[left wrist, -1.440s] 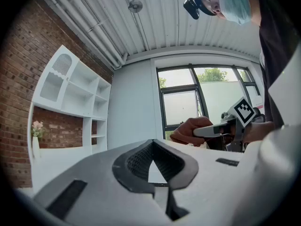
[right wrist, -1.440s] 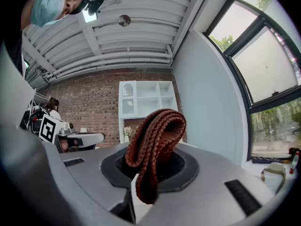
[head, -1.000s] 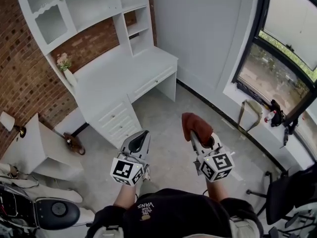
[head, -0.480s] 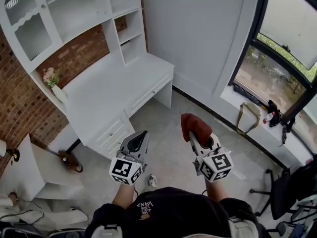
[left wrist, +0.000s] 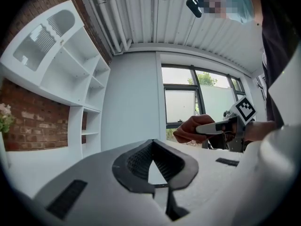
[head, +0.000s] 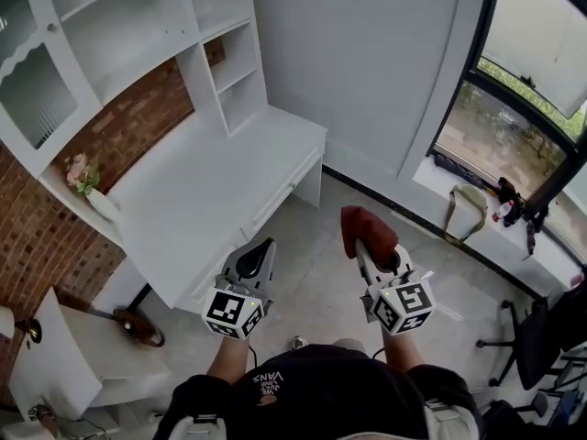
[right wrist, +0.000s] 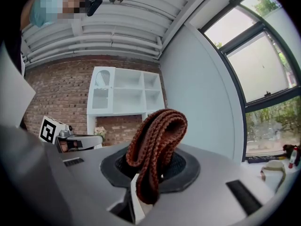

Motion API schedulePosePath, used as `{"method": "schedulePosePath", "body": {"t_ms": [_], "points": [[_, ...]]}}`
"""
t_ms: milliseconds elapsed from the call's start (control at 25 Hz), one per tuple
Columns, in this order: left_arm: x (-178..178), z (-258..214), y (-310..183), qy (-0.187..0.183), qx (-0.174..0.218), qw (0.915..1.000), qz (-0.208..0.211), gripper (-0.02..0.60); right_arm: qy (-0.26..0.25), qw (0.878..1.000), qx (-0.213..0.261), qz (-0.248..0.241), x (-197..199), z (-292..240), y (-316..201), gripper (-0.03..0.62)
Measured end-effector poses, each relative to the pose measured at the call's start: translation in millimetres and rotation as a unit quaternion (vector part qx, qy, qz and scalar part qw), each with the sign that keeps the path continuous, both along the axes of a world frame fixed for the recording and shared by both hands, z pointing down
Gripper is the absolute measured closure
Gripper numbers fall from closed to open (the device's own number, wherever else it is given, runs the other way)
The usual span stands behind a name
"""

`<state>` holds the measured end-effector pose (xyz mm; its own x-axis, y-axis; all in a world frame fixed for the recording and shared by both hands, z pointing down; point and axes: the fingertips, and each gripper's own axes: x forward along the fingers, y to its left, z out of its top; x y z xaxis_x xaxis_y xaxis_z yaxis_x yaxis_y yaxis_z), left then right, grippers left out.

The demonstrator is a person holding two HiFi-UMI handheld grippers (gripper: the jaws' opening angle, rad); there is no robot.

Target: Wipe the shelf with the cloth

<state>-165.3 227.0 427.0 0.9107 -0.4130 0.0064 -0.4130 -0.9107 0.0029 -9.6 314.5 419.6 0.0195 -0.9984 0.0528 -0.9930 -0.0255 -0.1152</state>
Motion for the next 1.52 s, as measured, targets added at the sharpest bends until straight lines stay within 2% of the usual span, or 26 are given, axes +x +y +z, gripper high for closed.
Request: {"method": "schedulePosePath", "body": {"t_ms": [280,560,1080,1520], "points": [[-1.5,12.7,-50.7,-0.002,-0.013,0.9999,-0.002,0.575,-0.003,1.0,-0.013,0.003,2.4,10.7,-50.5,0.505],[16.7,20.4,-98.5,-0.004,-0.017,0.9994,-0.028,0.575,-0.007,1.0,-0.008,-0.018,28.2,15.5,-107.5,0.505],[120.3,2.3,-191.5,-0.003,0.001,0.9959,-0.09,0.575,-0.001,0.996,-0.001,-0.086,135.5,5.5,-224.0,0.505],[173.3,10.7,-239.9,0.009,-0.004,0.9881,-0.154,0.575,0.023,0.988,0.006,-0.155,187.1,1.3,-291.8,0.505]]}}
